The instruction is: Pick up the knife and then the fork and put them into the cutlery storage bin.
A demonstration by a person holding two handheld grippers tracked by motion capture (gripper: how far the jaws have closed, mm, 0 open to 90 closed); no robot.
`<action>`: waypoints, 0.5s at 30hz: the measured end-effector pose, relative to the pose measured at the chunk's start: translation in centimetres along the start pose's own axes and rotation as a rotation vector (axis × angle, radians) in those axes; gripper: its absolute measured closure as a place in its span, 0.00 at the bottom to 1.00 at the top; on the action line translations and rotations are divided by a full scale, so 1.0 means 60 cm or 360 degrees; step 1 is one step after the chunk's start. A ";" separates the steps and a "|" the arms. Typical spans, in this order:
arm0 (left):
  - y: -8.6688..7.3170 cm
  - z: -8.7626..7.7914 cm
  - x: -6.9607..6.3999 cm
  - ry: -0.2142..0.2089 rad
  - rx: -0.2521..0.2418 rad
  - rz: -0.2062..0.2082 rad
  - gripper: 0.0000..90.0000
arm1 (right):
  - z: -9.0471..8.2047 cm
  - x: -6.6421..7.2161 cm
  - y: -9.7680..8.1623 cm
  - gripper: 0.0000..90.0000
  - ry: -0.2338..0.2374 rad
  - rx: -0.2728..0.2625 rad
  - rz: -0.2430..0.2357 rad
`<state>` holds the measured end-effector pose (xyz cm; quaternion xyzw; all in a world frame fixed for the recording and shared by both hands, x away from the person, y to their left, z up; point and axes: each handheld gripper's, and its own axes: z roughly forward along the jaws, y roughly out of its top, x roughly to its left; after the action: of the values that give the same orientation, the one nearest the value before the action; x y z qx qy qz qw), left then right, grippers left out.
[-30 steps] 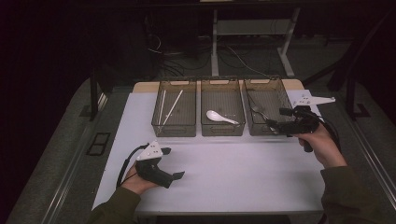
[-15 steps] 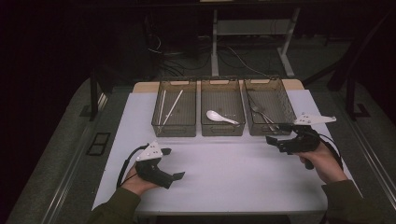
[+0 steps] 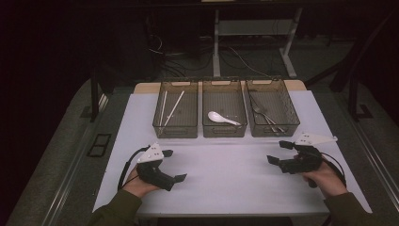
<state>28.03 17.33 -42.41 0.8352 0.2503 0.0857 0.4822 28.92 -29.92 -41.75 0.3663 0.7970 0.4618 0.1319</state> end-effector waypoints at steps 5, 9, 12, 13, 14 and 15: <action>0.000 0.000 -0.002 -0.0004 0.0003 0.0002 0.00 | -0.009 0.005 -0.017 0.21 -0.0016 -0.0018 0.0018; 0.001 0.000 -0.003 -0.0005 -0.0005 -0.0001 0.00 | -0.013 0.007 -0.027 0.21 -0.0041 -0.0019 0.0009; 0.001 0.000 -0.003 -0.0005 -0.0007 -0.0001 0.00 | -0.016 0.010 -0.032 0.21 -0.0050 -0.0014 0.0016; 0.000 0.000 -0.003 -0.0005 -0.0008 -0.0003 0.00 | -0.017 0.011 -0.035 0.21 -0.0044 -0.0009 0.0017; 0.000 0.000 -0.003 -0.0005 -0.0007 -0.0005 0.00 | -0.018 0.012 -0.037 0.21 -0.0041 -0.0006 0.0023; 0.000 0.000 -0.003 -0.0006 -0.0006 -0.0004 0.00 | -0.019 0.012 -0.040 0.21 -0.0036 -0.0014 0.0023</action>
<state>27.89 17.24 -42.38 0.8341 0.2502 0.0842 0.4844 26.70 -30.87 -43.04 0.3767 0.7908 0.4619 0.1393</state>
